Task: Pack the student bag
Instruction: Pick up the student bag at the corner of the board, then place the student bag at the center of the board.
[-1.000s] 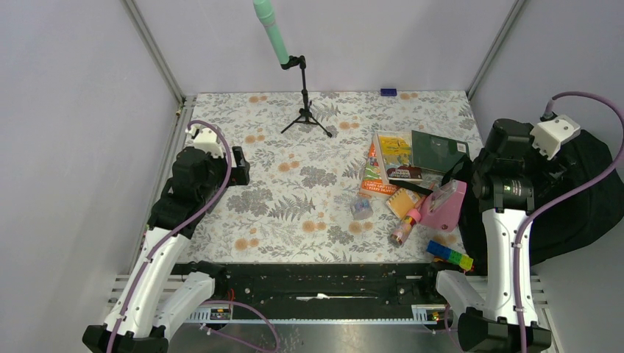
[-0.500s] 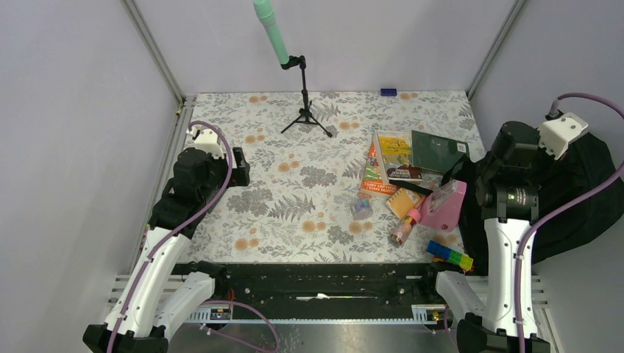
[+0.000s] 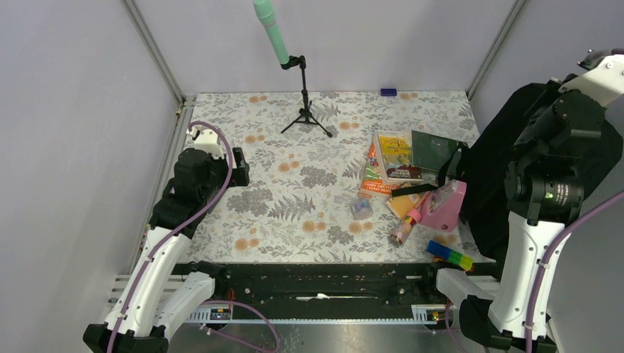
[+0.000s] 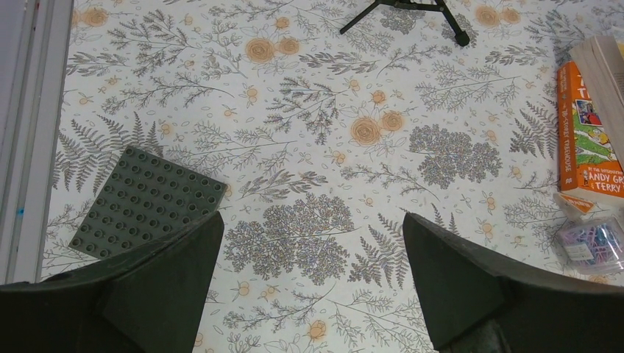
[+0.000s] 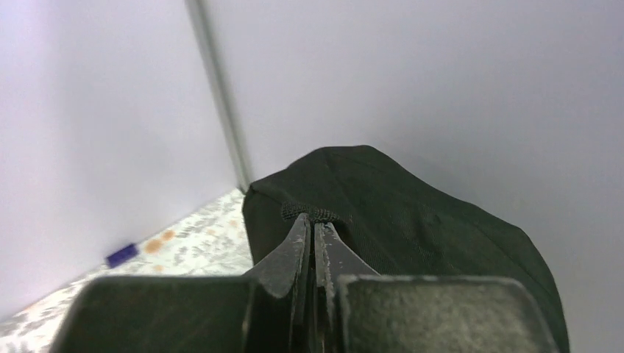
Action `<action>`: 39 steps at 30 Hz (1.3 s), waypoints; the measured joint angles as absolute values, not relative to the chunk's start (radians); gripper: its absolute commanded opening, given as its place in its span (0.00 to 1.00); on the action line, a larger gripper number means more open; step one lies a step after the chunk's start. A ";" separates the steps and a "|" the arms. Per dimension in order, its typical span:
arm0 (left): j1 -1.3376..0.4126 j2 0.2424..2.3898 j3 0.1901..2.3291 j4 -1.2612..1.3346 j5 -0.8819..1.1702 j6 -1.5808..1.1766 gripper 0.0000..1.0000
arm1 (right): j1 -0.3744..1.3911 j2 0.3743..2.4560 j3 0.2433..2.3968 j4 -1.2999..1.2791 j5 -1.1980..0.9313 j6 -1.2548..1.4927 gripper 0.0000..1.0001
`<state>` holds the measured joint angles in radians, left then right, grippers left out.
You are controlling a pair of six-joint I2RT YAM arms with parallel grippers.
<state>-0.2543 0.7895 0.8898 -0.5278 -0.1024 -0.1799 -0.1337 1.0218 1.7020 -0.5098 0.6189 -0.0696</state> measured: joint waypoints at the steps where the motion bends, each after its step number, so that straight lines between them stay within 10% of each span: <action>1: -0.254 0.789 0.890 -0.529 -0.103 -0.180 0.99 | -0.134 1.037 1.733 -0.511 0.577 -0.069 0.00; 19: -0.254 0.767 0.889 -0.521 -0.098 -0.179 0.99 | 0.220 1.498 2.519 -0.695 0.226 -0.138 0.00; 39: -0.254 0.591 0.840 -0.411 0.124 -0.151 0.99 | 0.737 1.748 2.435 -0.700 -0.025 -0.099 0.00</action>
